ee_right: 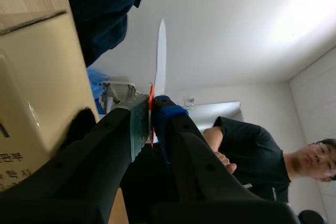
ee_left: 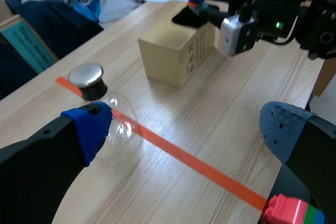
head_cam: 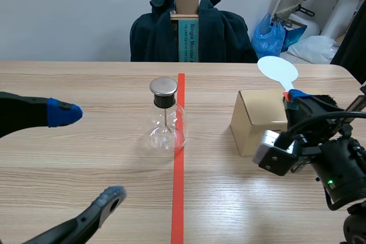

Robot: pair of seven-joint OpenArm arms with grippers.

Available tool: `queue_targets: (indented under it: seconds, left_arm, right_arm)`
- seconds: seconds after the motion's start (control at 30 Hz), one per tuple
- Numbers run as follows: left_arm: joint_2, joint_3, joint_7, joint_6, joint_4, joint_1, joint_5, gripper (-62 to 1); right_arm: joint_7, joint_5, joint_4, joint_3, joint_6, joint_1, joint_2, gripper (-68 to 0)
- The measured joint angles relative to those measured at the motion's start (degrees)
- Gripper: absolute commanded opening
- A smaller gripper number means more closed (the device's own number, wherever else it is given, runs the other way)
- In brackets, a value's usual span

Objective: Do the electroscope experiment.
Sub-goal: 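Put the plate down on the right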

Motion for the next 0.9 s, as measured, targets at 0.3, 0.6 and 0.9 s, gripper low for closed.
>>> queue_targets:
  seconds: [0.3, 0.6, 0.9]
  left_arm:
    - [0.1, 0.0, -0.5, 0.0, -0.5, -0.3, 0.0, 1.4]
    - [0.1, 0.0, -0.5, 0.0, -0.6, -0.3, 0.0, 1.4]
    - [0.1, 0.0, -0.5, 0.0, -0.6, -0.3, 0.0, 1.4]
  right_arm:
    - [3.2, -1.3, -8.8, 0.0, 1.0, 0.1, -2.8, -66.7]
    - [3.7, -1.3, -9.8, 0.0, 1.0, 0.1, -3.4, -66.2]
    - [3.7, -1.3, -9.8, 0.0, -1.8, 0.1, -3.4, -32.2]
